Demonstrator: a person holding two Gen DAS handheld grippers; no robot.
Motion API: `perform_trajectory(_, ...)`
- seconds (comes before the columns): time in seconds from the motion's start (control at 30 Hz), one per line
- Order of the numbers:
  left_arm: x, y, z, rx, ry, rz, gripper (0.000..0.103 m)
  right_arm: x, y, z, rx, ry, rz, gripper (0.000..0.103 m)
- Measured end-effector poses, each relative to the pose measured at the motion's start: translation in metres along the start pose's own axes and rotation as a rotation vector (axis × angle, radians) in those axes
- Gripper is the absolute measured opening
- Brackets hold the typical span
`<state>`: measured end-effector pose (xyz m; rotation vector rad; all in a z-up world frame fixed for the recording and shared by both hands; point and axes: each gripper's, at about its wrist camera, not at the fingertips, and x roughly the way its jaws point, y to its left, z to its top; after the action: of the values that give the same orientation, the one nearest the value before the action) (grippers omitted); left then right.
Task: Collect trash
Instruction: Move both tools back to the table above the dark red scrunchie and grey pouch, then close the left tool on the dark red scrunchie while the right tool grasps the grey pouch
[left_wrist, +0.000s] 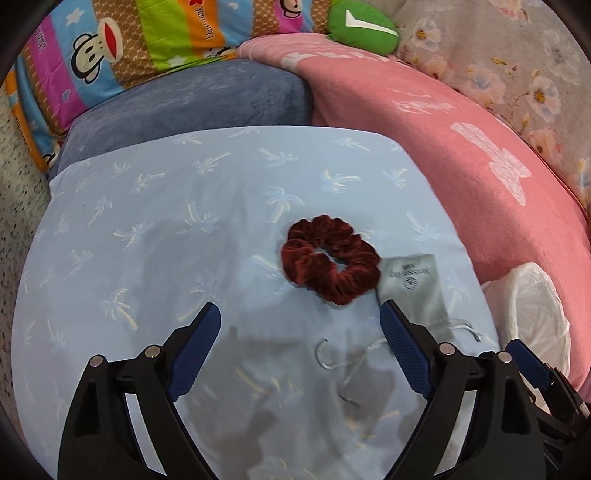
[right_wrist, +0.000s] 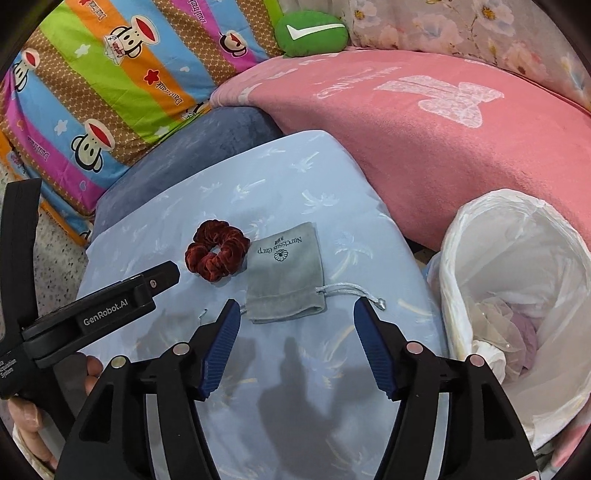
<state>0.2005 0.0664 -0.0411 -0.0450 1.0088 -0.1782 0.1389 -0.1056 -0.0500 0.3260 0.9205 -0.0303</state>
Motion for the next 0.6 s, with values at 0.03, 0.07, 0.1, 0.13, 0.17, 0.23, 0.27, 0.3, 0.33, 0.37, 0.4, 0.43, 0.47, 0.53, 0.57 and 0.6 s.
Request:
perform_trajectory(0.03,0.004,0.002,0.002,-0.006,0.005,0.004,0.085,0.007,0.002,0.002,0.0,0.008,-0.001,0.063)
perform_trajectory(0.07,0.009,0.004,0.004,-0.013,0.011,0.008,0.085,0.013,0.003,0.003,0.001,0.013,-0.001,0.063)
perform_trajectory(0.1,0.012,0.005,0.005,-0.018,0.015,0.011,0.085,0.018,0.003,0.005,0.002,0.018,0.0,0.063)
perform_trajectory(0.13,0.016,0.007,0.007,-0.025,0.02,0.011,0.085,0.023,0.003,0.006,0.004,0.022,-0.001,0.063)
perform_trajectory(0.17,0.02,0.007,0.009,-0.031,0.025,0.012,0.085,0.028,0.003,0.008,0.006,0.027,-0.002,0.063)
perform_trajectory(0.23,0.029,0.008,0.014,-0.043,0.037,0.012,0.085,0.039,0.004,0.011,0.012,0.038,-0.002,0.063)
perform_trajectory(0.27,0.034,0.008,0.016,-0.049,0.043,0.013,0.085,0.043,0.005,0.013,0.013,0.043,-0.003,0.063)
perform_trajectory(0.3,0.037,0.008,0.018,-0.052,0.046,0.011,0.085,0.049,0.005,0.014,0.013,0.049,-0.005,0.063)
perform_trajectory(0.33,0.041,0.008,0.02,-0.054,0.049,0.011,0.085,0.053,0.006,0.015,0.013,0.052,-0.006,0.063)
perform_trajectory(0.37,0.043,0.008,0.021,-0.054,0.05,0.011,0.085,0.057,0.007,0.016,0.012,0.055,-0.008,0.063)
perform_trajectory(0.4,0.047,0.007,0.023,-0.054,0.053,0.012,0.085,0.062,0.007,0.017,0.012,0.06,-0.011,0.063)
perform_trajectory(0.43,0.051,0.007,0.025,-0.055,0.057,0.013,0.085,0.066,0.008,0.018,0.012,0.065,-0.012,0.063)
perform_trajectory(0.47,0.055,0.008,0.026,-0.058,0.061,0.012,0.084,0.069,0.008,0.018,0.012,0.069,-0.013,0.063)
perform_trajectory(0.53,0.061,0.007,0.028,-0.061,0.065,0.009,0.084,0.077,0.008,0.018,0.016,0.08,-0.014,0.063)
perform_trajectory(0.57,0.064,0.007,0.028,-0.059,0.069,0.006,0.083,0.08,0.009,0.018,0.016,0.084,-0.015,0.063)
perform_trajectory(0.6,0.066,0.006,0.028,-0.056,0.072,0.0,0.08,0.081,0.01,0.017,0.01,0.077,-0.017,0.065)
